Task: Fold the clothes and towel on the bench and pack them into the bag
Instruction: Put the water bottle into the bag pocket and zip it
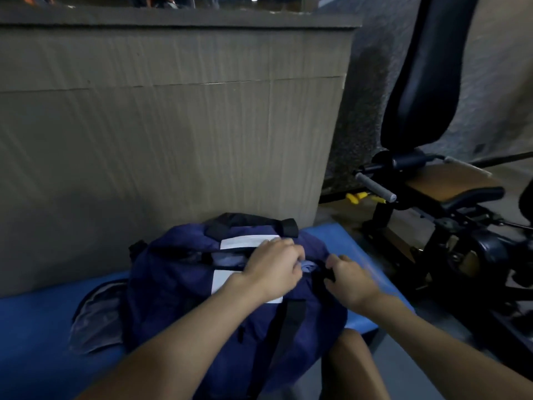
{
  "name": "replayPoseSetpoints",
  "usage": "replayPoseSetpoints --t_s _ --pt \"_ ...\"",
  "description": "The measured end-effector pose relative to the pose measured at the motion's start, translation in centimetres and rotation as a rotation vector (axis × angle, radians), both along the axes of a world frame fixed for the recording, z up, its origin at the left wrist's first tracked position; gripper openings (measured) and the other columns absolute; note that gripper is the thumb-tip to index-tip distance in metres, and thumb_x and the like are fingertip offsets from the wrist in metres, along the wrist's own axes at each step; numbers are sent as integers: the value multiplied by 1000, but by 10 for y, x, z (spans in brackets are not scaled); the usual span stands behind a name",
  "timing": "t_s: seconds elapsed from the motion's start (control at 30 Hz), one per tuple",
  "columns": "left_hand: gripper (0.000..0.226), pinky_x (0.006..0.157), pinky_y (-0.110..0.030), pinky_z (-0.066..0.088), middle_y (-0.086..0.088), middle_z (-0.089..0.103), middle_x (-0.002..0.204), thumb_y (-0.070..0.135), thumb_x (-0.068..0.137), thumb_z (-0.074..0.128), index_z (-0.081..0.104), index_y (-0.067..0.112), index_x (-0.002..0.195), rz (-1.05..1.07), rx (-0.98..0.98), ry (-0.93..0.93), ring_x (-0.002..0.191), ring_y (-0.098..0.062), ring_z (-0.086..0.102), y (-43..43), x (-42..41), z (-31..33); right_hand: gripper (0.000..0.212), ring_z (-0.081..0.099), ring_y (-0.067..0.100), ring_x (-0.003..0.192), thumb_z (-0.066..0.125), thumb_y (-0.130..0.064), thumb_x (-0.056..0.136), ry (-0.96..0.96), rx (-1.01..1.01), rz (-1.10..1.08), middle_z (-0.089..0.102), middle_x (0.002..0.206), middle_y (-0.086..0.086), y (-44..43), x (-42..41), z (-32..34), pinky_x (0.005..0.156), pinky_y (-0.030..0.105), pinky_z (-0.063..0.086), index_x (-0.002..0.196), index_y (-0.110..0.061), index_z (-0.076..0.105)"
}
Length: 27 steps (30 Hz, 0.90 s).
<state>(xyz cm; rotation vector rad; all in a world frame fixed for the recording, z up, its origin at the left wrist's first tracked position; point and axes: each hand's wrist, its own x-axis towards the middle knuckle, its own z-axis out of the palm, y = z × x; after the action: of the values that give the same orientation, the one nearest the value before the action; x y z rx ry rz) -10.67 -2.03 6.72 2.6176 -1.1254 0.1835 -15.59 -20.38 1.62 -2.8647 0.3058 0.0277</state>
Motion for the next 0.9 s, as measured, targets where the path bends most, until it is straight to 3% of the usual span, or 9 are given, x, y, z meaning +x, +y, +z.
replayPoseSetpoints --t_s 0.1,0.23,0.33,0.43,0.53,0.63,0.73,0.8,0.9 --pt "21 91 -40 44 -2 65 111 24 93 53 66 19 109 -22 60 67 105 -27 57 -24 -5 -7 31 45 34 117 48 -17 90 20 -170 -3 48 123 10 -3 -4 -3 93 41 39 121 -15 47" --pt "19 90 -39 45 -2 67 111 26 94 54 66 19 108 -43 129 105 103 -26 60 -42 -7 -14 27 47 36 112 47 -15 92 58 -182 -75 39 125 13 -14 -6 -6 91 42 44 118 -13 53" --pt "19 90 -39 44 -3 69 108 27 94 55 65 20 107 -34 130 102 101 -27 60 -51 -6 -18 10 57 38 99 46 -8 92 28 -8 -52 51 114 16 -19 -6 -7 78 36 43 88 -15 52" --pt "22 94 -42 41 -3 67 111 30 94 54 62 21 112 -22 160 47 104 -28 58 -55 -7 -19 24 59 37 86 52 -7 83 -31 197 -99 62 87 15 -28 -5 -5 63 31 33 65 -18 39" --pt "21 94 -42 38 -1 64 112 32 94 54 61 22 112 7 150 13 105 -27 55 -56 -6 -21 17 54 29 79 61 -13 79 -114 292 -137 63 74 16 -35 -3 -1 60 32 32 67 -2 59" --pt "29 94 -40 37 0 63 117 37 93 59 60 23 118 46 128 10 109 -28 54 -60 -4 -22 31 46 23 61 62 -14 82 -113 335 -148 52 55 7 -37 -1 9 53 32 32 55 -2 53" --pt "45 94 -42 34 2 62 124 45 91 62 54 29 132 70 136 3 114 -28 54 -66 -4 -23 29 60 26 54 66 -13 83 -130 512 -218 56 53 9 -39 3 23 49 27 42 62 6 61" --pt "37 90 -41 34 4 65 118 45 91 62 57 31 125 73 87 -21 109 -25 55 -71 -4 -22 24 56 19 52 70 -10 81 -170 689 -264 59 54 10 -36 5 32 53 30 46 66 8 66" --pt "13 85 -39 35 3 71 101 34 93 61 66 27 102 86 -46 -24 98 -23 59 -75 -2 -21 23 46 6 44 72 -8 82 -158 870 -230 53 52 5 -33 5 39 47 19 39 64 3 63"
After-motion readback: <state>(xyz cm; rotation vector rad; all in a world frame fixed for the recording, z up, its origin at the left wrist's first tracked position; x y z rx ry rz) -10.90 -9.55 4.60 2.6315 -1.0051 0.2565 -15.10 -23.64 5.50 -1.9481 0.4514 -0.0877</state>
